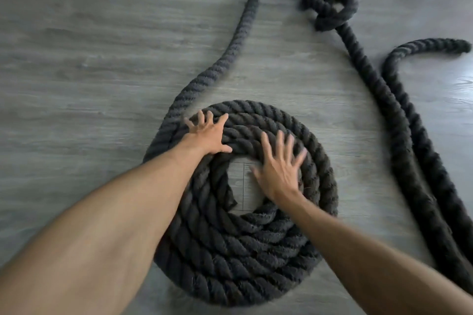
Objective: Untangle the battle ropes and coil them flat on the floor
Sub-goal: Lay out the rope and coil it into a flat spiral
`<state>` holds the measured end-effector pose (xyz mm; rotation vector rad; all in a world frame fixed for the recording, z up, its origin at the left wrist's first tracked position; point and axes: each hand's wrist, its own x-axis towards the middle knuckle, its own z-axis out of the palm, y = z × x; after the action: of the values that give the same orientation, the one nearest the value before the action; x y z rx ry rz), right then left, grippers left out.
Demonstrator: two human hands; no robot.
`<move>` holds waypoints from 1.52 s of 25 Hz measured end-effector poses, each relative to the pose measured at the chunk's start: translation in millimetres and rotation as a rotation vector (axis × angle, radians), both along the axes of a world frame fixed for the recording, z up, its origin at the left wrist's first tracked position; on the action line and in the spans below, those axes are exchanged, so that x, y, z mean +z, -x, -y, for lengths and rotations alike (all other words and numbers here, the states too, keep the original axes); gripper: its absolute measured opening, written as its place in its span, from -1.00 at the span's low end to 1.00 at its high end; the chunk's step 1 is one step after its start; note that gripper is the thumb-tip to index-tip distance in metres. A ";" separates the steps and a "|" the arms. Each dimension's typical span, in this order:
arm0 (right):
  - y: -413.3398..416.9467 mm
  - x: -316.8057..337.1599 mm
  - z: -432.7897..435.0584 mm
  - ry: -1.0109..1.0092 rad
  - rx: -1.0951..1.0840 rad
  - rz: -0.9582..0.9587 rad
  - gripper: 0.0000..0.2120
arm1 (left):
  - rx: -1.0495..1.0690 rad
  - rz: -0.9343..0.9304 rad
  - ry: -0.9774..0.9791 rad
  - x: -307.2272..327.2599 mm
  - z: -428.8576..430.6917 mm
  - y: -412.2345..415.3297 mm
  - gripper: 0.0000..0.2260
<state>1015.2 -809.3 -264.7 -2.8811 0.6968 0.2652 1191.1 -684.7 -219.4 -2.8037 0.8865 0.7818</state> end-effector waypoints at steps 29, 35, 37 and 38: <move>-256.1 11.0 198.0 -0.043 0.482 -0.320 -0.05 | 0.338 0.125 -0.122 -9.7 52.2 -130.2 -0.16; -327.9 2.0 207.5 -0.002 0.561 -0.247 -0.03 | 0.328 0.121 -0.050 2.6 112.5 -156.0 -0.24; -338.9 -0.7 211.3 0.002 0.578 -0.225 -0.03 | 0.340 0.069 -0.066 10.5 124.7 -163.3 -0.25; -345.2 -0.6 213.7 0.002 0.585 -0.216 -0.02 | 0.338 0.052 -0.077 13.7 127.9 -171.7 -0.26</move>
<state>1360.4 -1023.1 -265.2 -3.0136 -0.1448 0.6497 1362.8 -812.6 -205.7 -2.9257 0.3684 0.7566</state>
